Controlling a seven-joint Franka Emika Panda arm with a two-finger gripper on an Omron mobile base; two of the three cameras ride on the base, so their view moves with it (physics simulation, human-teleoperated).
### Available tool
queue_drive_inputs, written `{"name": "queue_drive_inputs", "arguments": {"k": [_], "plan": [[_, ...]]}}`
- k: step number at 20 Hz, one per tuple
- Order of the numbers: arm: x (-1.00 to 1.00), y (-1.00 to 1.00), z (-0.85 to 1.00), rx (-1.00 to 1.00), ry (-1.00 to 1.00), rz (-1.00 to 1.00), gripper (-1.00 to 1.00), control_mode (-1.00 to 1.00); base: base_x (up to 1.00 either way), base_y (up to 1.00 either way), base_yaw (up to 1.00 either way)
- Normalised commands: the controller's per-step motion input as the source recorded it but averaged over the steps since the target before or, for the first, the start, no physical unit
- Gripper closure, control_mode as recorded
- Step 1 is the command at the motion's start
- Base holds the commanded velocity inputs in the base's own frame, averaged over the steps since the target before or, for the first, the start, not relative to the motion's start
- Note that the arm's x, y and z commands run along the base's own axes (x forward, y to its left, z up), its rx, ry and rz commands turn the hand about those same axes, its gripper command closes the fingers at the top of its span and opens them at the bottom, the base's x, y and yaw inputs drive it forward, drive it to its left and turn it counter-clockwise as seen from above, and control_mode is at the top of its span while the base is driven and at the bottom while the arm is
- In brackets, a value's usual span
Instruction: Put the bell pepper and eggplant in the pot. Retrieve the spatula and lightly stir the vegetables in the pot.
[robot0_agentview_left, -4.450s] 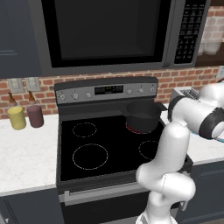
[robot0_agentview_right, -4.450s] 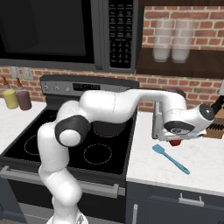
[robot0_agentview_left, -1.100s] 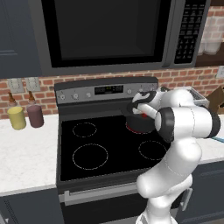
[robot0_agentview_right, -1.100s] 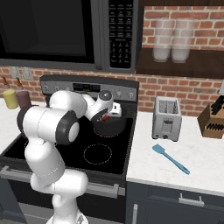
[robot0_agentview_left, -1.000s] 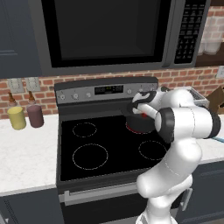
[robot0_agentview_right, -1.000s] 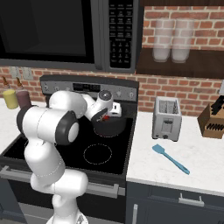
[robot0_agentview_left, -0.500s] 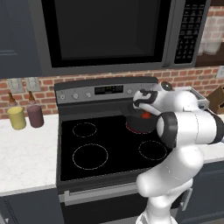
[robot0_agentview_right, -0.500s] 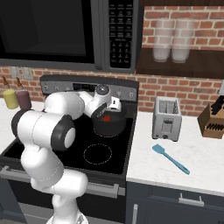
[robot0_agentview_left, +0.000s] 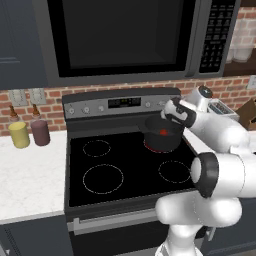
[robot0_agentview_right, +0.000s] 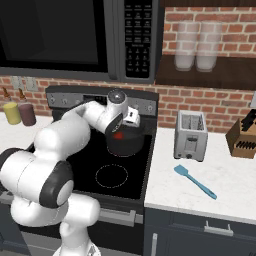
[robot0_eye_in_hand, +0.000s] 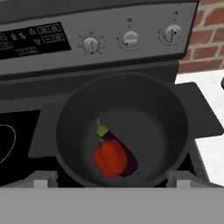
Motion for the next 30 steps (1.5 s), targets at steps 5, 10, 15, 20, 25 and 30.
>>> {"name": "queue_drive_inputs", "arguments": {"k": [5,10,15,20,25,30], "plan": [[-1.0,-0.85,0.12,0.27,0.0,-0.09,-1.0,-1.0,0.0,0.0,0.0],[-0.95,-0.99,0.24,0.38,0.12,-0.22,-1.0,-1.0,0.0,0.0,0.0],[-0.44,-1.0,0.37,0.54,0.38,-0.37,-1.0,-1.0,0.0,0.0,0.0],[-0.29,-1.0,0.28,0.59,0.42,-0.44,-1.0,-1.0,0.0,0.0,0.0],[-0.38,-1.0,0.0,0.58,0.36,-0.43,-1.0,-1.0,0.0,0.0,0.0],[-0.72,-0.87,-0.21,0.49,0.11,-0.42,-1.0,-1.0,0.0,0.0,0.0]]}}
